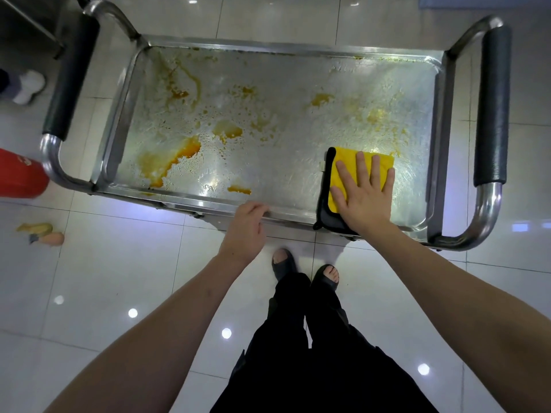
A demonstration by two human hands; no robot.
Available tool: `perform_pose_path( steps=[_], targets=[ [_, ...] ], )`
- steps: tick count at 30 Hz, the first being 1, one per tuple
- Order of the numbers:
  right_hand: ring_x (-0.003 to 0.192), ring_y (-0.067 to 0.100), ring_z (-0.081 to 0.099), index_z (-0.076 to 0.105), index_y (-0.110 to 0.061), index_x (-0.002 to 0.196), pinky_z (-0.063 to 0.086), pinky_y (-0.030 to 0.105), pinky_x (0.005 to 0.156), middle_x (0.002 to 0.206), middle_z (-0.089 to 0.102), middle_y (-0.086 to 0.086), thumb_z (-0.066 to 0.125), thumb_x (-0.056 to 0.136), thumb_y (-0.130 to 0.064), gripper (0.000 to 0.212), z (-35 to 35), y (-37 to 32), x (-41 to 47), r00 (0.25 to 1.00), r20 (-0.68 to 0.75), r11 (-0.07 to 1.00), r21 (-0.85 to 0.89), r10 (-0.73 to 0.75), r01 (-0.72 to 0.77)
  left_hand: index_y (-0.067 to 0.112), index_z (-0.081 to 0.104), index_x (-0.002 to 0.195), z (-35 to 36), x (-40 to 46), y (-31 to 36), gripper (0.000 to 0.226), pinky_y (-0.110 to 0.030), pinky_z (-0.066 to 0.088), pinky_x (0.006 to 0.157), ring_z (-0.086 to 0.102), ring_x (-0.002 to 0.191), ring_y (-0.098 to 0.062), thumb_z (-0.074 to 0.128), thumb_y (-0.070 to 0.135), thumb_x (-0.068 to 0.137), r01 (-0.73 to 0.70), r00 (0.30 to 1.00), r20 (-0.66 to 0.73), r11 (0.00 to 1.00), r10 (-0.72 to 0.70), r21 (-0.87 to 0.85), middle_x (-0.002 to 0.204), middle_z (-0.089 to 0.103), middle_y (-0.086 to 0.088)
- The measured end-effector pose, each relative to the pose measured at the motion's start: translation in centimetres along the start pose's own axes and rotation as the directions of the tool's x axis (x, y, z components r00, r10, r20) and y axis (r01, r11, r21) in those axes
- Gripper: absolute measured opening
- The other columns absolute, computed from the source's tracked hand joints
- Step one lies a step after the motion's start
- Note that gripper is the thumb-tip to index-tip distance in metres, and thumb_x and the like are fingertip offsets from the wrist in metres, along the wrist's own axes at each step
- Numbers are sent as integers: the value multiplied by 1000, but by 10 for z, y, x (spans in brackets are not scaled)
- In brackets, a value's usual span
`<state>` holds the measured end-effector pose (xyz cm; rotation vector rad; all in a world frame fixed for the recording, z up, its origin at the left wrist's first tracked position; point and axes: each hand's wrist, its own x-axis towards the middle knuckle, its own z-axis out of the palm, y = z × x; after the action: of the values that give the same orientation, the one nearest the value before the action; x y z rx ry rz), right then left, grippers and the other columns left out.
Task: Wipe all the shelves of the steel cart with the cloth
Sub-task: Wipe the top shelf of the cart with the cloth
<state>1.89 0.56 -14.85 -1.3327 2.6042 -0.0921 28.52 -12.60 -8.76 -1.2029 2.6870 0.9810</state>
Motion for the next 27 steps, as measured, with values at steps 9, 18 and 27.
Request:
perform_pose_path(
  steps=[9, 18, 27],
  targets=[
    [159, 43, -9, 9, -44, 165, -4, 68, 123, 175, 0, 8, 13, 107, -64, 62, 0, -20, 2, 999, 19, 999, -29, 30, -30, 6, 61, 137, 8, -13, -7, 55, -38, 50, 101, 49, 125, -25, 49, -10, 86, 86, 996, 0, 991, -86, 102, 135, 56, -5],
    [158, 46, -9, 7, -42, 165, -4, 70, 122, 175, -1, 10, 10, 107, -63, 62, 4, -85, 24, 999, 43, 1000, -19, -24, 24, 8, 56, 141, 8, -10, -6, 59, -34, 48, 101, 44, 128, -22, 46, -10, 86, 89, 995, 28, 985, -94, 148, 140, 52, -3],
    [158, 46, -10, 7, -41, 166, -4, 71, 121, 175, -4, 9, 8, 106, -64, 64, 8, -114, 34, 991, 86, 995, -3, -103, 104, 13, 51, 146, 12, -17, -2, 63, -31, 46, 98, 43, 127, -21, 47, -7, 87, 121, 992, 29, 982, -127, 147, 143, 47, -1]
  ],
)
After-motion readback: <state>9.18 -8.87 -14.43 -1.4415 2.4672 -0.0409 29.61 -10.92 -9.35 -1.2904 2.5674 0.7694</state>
